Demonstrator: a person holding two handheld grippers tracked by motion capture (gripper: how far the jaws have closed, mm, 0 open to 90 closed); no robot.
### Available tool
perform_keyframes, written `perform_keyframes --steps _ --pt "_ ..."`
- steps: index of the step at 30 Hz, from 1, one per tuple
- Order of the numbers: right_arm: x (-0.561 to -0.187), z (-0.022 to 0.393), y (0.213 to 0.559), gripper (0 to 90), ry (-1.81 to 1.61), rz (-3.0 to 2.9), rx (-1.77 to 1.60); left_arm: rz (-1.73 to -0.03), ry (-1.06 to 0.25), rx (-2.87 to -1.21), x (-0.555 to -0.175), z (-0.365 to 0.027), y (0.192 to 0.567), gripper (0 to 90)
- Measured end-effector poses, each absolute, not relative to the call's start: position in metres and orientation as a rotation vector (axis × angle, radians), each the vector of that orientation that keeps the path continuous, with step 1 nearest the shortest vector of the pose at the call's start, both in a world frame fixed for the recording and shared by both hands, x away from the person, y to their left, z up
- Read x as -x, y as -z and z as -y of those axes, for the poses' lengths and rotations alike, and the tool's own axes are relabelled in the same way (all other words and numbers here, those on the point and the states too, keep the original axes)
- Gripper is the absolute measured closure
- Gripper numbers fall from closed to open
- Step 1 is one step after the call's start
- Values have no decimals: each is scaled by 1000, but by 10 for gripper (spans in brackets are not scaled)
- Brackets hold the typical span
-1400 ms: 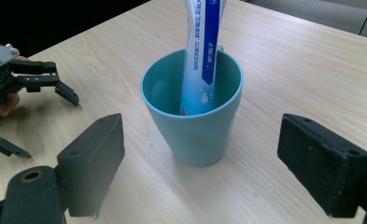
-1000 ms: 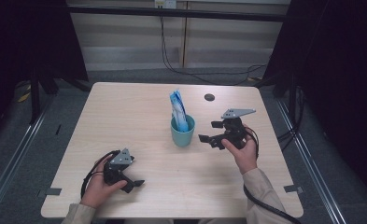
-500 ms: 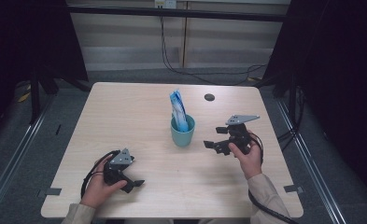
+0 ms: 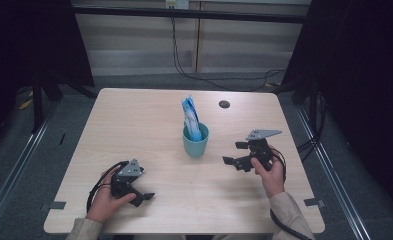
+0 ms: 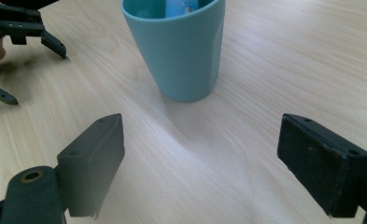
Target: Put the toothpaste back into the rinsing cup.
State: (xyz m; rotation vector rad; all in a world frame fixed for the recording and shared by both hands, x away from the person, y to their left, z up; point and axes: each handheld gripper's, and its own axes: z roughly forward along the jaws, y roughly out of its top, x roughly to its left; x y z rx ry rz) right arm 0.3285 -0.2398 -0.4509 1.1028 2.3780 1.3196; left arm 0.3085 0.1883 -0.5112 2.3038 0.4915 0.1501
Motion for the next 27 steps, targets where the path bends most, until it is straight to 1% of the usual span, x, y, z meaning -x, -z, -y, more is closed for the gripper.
perform_keyframes --steps 27 --pt "-309 256 489 149 -1214 -2426 -1133 -492 -150 -2304 -308 -188 511 0"
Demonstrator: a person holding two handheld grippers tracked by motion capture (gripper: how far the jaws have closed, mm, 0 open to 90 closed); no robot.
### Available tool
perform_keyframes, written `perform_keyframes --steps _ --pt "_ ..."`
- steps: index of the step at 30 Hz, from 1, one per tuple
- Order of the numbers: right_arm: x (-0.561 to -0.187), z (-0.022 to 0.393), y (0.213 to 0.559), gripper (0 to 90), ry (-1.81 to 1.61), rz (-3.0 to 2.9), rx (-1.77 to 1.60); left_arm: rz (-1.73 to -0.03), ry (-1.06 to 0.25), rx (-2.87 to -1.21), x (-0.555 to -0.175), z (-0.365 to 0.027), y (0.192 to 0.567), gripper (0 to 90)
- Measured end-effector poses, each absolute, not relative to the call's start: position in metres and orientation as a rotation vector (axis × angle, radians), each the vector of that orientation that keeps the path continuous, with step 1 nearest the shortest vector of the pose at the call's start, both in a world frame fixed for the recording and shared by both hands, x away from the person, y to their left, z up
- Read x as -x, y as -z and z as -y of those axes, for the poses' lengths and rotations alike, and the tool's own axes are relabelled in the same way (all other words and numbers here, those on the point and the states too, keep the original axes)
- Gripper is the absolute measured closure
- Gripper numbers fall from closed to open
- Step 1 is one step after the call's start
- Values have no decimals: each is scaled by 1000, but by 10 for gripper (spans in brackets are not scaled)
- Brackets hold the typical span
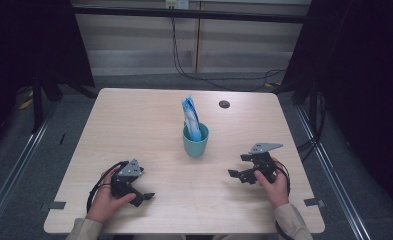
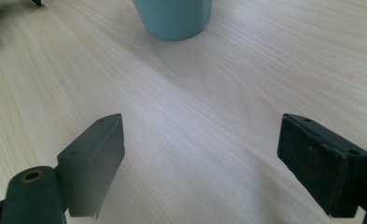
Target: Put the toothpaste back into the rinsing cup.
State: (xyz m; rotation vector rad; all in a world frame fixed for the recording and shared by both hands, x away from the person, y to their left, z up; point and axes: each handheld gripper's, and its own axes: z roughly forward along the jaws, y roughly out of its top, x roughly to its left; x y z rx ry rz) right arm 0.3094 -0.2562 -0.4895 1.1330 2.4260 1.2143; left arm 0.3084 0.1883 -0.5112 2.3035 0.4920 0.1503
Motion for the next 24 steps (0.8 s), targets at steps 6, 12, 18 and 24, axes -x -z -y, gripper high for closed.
perform_keyframes --steps 6,12,18,24 --pt "-307 257 497 149 -1184 -2439 -1138 -491 -151 -2305 -308 -188 511 0" --pt "-304 255 505 150 -1117 -2456 -1134 -490 -152 -2306 -309 -188 511 0" --pt "-302 256 509 153 -1094 -2451 -1114 -492 -151 -2304 -308 -188 511 0" --pt "-301 254 509 152 -1055 -2451 -1091 -492 -150 -2303 -308 -188 511 0"
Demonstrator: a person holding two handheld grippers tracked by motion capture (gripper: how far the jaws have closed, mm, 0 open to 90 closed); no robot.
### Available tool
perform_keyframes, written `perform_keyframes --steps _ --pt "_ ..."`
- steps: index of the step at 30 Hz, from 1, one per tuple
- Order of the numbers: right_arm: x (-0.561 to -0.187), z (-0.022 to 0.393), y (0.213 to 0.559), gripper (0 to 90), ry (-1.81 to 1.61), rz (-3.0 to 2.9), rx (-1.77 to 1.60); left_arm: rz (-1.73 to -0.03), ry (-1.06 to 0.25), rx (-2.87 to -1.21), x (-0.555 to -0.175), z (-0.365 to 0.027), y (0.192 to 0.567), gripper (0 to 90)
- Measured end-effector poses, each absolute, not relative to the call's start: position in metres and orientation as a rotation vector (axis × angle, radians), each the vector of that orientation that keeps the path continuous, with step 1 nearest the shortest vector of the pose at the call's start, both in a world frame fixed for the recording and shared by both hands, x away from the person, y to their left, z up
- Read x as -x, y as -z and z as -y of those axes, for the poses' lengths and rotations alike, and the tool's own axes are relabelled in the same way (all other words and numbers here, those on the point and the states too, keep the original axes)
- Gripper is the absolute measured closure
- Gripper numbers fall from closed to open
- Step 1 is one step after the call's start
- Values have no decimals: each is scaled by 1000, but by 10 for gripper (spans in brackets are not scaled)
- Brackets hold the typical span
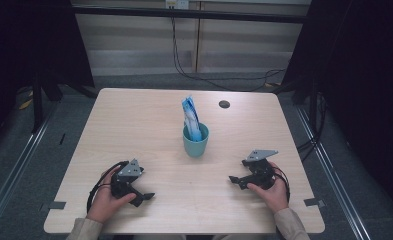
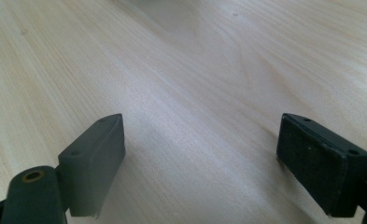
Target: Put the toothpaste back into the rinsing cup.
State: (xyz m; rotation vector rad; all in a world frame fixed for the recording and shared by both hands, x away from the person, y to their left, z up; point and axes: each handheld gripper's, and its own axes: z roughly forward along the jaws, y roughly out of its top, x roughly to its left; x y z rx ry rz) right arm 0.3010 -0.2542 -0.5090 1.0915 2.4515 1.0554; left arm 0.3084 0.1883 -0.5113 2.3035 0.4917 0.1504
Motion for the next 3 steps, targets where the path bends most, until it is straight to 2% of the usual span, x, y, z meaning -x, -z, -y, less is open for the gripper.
perform_keyframes --steps 3 --pt "-300 254 510 152 -1042 -2447 -1077 -491 -151 -2304 -308 -188 511 0"
